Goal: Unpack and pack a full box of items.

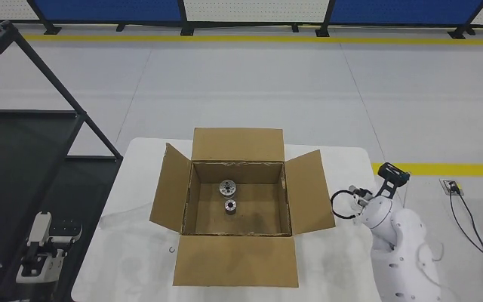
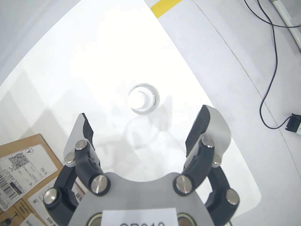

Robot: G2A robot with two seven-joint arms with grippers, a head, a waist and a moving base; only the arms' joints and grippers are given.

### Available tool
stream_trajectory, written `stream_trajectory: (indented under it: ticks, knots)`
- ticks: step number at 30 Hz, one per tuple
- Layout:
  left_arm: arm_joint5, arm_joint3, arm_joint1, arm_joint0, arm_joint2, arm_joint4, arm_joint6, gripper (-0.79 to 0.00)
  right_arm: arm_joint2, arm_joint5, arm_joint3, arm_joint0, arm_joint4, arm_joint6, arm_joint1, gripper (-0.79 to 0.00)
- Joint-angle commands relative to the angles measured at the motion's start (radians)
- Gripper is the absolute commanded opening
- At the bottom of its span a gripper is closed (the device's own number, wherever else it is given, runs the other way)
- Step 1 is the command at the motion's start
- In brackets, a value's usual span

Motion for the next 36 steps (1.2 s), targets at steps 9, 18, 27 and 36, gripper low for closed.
stream_trajectory:
  ticks: [9, 18, 27, 36]
  knots:
    - [0.000, 0.000, 0.000, 0.000, 0.000, 0.000, 0.000, 0.000, -0.024, 0.071, 0.112, 0.049, -0.008, -0.103, -0.009, -0.114]
    - [0.000, 0.000, 0.000, 0.000, 0.000, 0.000, 0.000, 0.000, -0.035, 0.111, 0.181, 0.078, -0.010, -0.155, -0.015, -0.440]
    - [0.000, 0.000, 0.000, 0.000, 0.000, 0.000, 0.000, 0.000, -0.028, 0.127, 0.126, 0.055, 0.028, -0.217, -0.022, -0.785]
    - [0.000, 0.000, 0.000, 0.000, 0.000, 0.000, 0.000, 0.000, -0.052, 0.148, -0.213, -0.061, 0.078, -0.275, -0.032, -0.785]
